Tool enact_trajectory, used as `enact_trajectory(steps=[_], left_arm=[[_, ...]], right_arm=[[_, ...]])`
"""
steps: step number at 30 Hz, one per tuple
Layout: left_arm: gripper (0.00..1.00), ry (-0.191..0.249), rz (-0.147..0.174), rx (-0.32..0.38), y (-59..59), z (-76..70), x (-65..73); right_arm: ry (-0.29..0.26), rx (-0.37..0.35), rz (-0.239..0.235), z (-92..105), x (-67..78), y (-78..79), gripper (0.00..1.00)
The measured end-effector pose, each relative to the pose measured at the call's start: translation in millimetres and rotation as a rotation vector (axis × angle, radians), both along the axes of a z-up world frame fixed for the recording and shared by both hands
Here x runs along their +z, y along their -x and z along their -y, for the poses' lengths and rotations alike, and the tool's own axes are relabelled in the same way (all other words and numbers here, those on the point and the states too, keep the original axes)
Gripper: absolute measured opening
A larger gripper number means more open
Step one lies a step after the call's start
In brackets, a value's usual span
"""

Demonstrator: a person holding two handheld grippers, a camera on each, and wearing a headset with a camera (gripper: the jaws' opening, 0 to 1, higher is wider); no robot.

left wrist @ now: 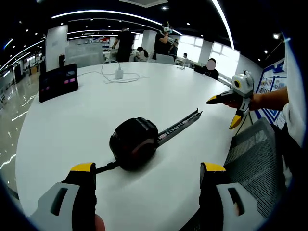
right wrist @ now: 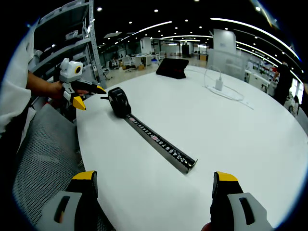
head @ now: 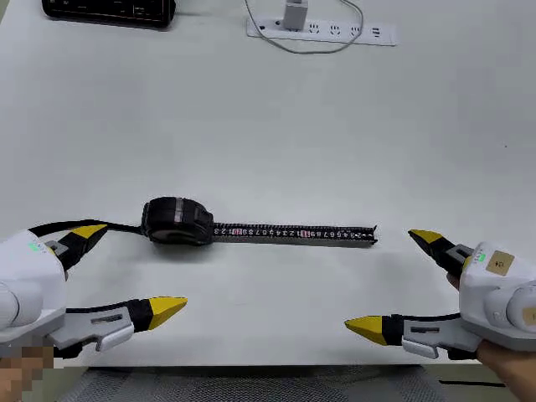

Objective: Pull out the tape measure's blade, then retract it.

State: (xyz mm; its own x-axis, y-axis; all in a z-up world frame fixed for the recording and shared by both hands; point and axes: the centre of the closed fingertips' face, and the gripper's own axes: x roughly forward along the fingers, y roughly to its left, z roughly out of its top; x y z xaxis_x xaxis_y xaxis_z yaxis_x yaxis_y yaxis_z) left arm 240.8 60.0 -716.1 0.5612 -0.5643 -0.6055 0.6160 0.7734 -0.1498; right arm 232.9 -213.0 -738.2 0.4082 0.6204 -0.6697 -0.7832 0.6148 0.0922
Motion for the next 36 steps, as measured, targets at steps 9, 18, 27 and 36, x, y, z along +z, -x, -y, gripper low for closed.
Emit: enact_trajectory(steps=[9, 18, 27, 36], left_arm=[[0.86, -0.008, 0.007, -0.001, -9.7, 8.2, -2.3], [0.83, -0.007, 0.009, 0.016, -23.7, 15.5, -7.0], [0.81, 0.023, -0.004, 0.066, -34.0, 19.3, -7.6], [0.81, 0.046, -0.013, 0.075, -33.0, 31.9, -8.5]], right_arm=[[0.001, -0.003, 0.0, 1.4, -0.5, -1.9, 0.99], [0.008, -0.002, -0.002, 3.9, -1.7, -2.9, 0.99], [0.006, -0.006, 0.0, 4.7, -0.3, -6.6, 0.98], [0.007, -0.003, 0.002, 4.7, -0.6, -10.1, 0.98]])
